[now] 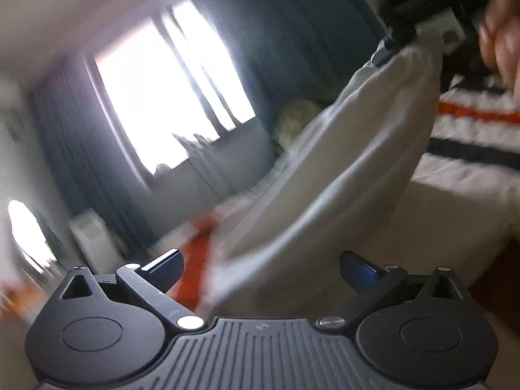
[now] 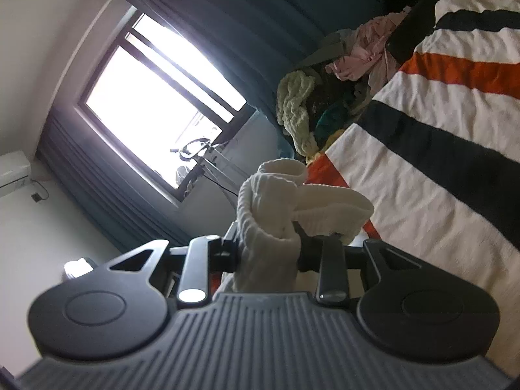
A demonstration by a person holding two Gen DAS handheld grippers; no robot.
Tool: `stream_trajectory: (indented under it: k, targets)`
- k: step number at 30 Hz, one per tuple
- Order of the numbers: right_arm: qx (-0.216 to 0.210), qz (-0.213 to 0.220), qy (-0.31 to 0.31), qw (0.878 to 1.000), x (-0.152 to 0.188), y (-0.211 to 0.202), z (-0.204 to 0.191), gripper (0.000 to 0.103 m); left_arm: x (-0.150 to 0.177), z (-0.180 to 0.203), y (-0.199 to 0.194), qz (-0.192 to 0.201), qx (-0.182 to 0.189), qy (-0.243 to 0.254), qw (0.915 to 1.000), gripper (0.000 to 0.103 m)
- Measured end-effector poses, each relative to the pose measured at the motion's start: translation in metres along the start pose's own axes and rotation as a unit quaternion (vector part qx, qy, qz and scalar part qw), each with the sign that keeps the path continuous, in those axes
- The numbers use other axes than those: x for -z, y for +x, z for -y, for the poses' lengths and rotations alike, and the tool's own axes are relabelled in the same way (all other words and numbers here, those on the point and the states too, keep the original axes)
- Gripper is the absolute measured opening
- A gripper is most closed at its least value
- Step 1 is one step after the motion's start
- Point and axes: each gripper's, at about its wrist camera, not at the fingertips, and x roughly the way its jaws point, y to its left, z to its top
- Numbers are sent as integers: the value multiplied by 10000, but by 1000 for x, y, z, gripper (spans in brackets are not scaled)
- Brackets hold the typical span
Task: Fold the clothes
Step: 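Lift the cuffs with the right gripper and fold them over toward the waistband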
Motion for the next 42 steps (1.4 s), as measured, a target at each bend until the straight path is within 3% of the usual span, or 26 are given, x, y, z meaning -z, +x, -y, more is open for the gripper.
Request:
stream_trajectory:
  k: [6,9,11,14,19,21,26,33,34,39,42]
  targets:
    - [-57,-91,-28,9999,-2,-1,7,34,18,8,46,-902,-484,176,9946,103]
    - [35,-159,-59,9999,-1,0,16,34,24,-22,52,-1294,-741,-749,9860,103]
    - [188,-252,0,9995,2,1,25,34,28,-44,56,-1539,-912,-1409,9737,103]
    - [463,-510,303,9972,11,5,47,36,38,-71,53,-1747,-770,-2332,9535,103]
    - [826,-717,469,9929,26,3,68,43,49,-86,50,-1941,-629,-2848,9366,103]
    - [1019,-739,431,9911,30,2,73,54,56,-96,51,-2060,-563,-3076,9272,103]
    - [1228,-974,588,9859,43,5,89,83,80,-117,61,-2421,-365,-3852,8898,103]
    - [898,-1394,1076,9803,52,11,100,86,103,-130,68,-2755,-347,-4437,8521,103]
    - [883,-1458,1069,9795,53,12,100,87,104,-130,70,-2786,-341,-4453,8503,103]
    - [978,-1464,958,9797,55,13,94,88,100,-126,68,-2771,-378,-4279,8595,103]
    - [1206,-1207,349,9847,52,5,73,88,98,-124,68,-2759,-412,-4174,8648,103]
